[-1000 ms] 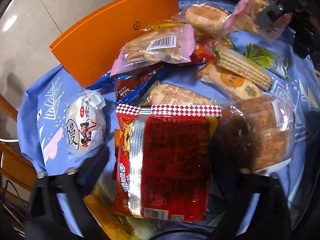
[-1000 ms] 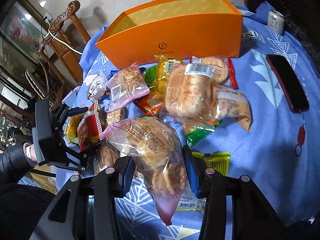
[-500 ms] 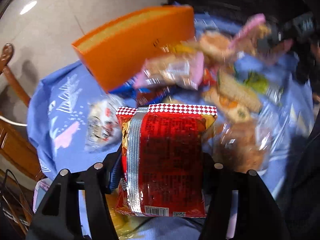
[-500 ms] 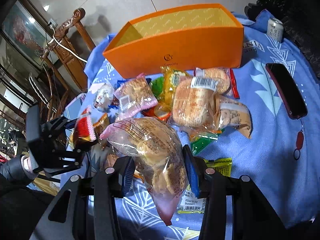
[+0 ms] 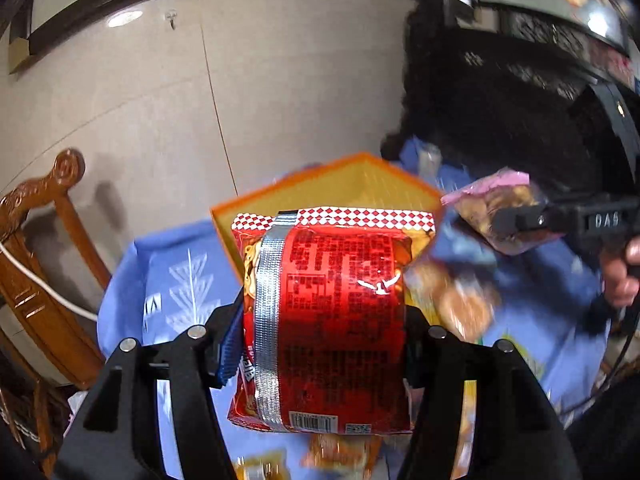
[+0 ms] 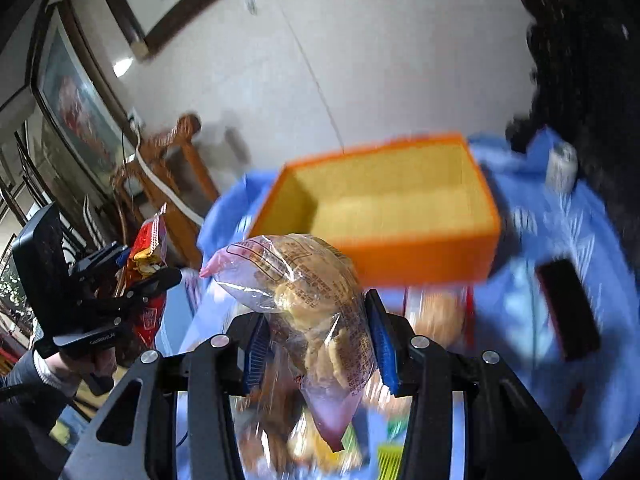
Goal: Organize snacks
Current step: 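Carry both packs into the orange box and open both tools, then grasp the yellow bread bag with the left tool while the right tool grasps a cracker pack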
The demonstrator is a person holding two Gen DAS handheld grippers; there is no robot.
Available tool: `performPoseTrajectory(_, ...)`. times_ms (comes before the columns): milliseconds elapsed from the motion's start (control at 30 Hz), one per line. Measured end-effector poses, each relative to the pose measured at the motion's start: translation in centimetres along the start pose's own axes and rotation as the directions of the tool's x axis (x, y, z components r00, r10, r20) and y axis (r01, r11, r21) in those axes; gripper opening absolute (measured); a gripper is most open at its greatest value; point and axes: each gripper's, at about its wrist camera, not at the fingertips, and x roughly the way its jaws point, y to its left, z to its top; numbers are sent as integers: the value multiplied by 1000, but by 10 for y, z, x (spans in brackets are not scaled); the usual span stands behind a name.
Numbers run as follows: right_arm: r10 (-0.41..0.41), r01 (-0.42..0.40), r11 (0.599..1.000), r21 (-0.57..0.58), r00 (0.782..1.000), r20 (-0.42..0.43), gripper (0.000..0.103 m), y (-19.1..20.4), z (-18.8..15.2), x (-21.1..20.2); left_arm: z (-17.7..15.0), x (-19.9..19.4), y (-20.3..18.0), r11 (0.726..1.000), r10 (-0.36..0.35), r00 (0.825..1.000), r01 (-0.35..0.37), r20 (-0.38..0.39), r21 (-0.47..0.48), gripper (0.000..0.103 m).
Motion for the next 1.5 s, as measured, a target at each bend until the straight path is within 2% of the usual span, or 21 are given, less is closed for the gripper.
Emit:
performPoseTrajectory(100, -24, 26, 999, -28, 998, 50, 46, -4, 35, 10, 39, 23, 13, 999, 8, 1000, -8, 14, -33, 59)
performPoseTrajectory(267, -69, 74, 996, -56, 993, 99, 47, -16, 91, 44, 89, 76, 25, 997, 65, 998, -64, 10, -31, 60)
performPoseTrajectory(300, -83, 89, 994, -61, 992, 98, 50, -18, 99, 51, 98, 90, 25, 995, 100, 995, -100, 3, -27, 71)
performPoseTrajectory(333, -107, 113, 992, -60, 990, 94, 56, -20, 108, 59, 105, 101, 24, 989, 143, 990, -144, -14, -25, 97)
performPoseTrajectory(367, -133, 138, 989, -50, 987, 88, 67, -22, 116, 64, 112, 109, 25, 975, 220, 975, -222, -39, -32, 99)
performPoseTrajectory(400, -144, 148, 988, -34, 985, 94, 70, -21, 121, 63, 115, 111, 25, 968, 246, 968, -248, -46, -34, 99)
performPoseTrajectory(433, -138, 142, 990, -27, 984, 112, 72, -19, 122, 57, 117, 107, 23, 968, 247, 968, -248, -33, -32, 99)
performPoseTrajectory(500, -119, 126, 991, -42, 982, 148, 87, -13, 116, 43, 112, 93, 18, 968, 248, 969, -248, 12, -30, 99)
performPoseTrajectory(567, -121, 131, 990, -53, 980, 157, 88, -9, 100, 32, 99, 79, 18, 969, 246, 969, -246, 17, -30, 99)
performPoseTrajectory(667, -119, 125, 991, -54, 987, 109, 88, -7, 69, 22, 72, 60, 21, 970, 238, 971, -238, -16, -55, 99)
performPoseTrajectory(800, -104, 107, 991, -85, 994, 46, 88, 4, 20, 11, 17, 30, 33, 964, 241, 969, -246, -58, -103, 99)
performPoseTrajectory(867, -83, 83, 991, -109, 997, 2, 88, 12, -9, 8, -10, 18, 41, 960, 245, 965, -255, -88, -119, 99)
performPoseTrajectory(967, -65, 54, 989, -135, 995, -80, 87, 21, -48, 12, -49, 1, 45, 947, 281, 949, -298, -142, -122, 99)
performPoseTrajectory(1033, -62, 41, 989, -143, 987, -147, 85, 23, -74, 21, -71, -8, 45, 938, 304, 936, -327, -178, -116, 99)
performPoseTrajectory(1167, -56, 19, 987, -160, 971, -231, 83, 27, -110, 43, -105, -28, 50, 931, 315, 927, -343, -202, -121, 99)
performPoseTrajectory(1333, -60, 9, 987, -159, 946, -320, 79, 21, -135, 80, -129, -39, 56, 926, 319, 923, -352, -215, -134, 99)
performPoseTrajectory(1433, -60, 7, 990, -143, 929, -366, 70, 15, -145, 98, -142, -39, 62, 927, 312, 922, -349, -229, -141, 99)
performPoseTrajectory(1467, -63, 7, 990, -144, 919, -389, 60, 13, -150, 104, -147, -37, 63, 929, 305, 923, -343, -236, -140, 99)
performPoseTrajectory(1500, -69, 7, 989, -151, 908, -413, 56, 12, -155, 110, -152, -33, 64, 933, 297, 923, -335, -244, -134, 99)
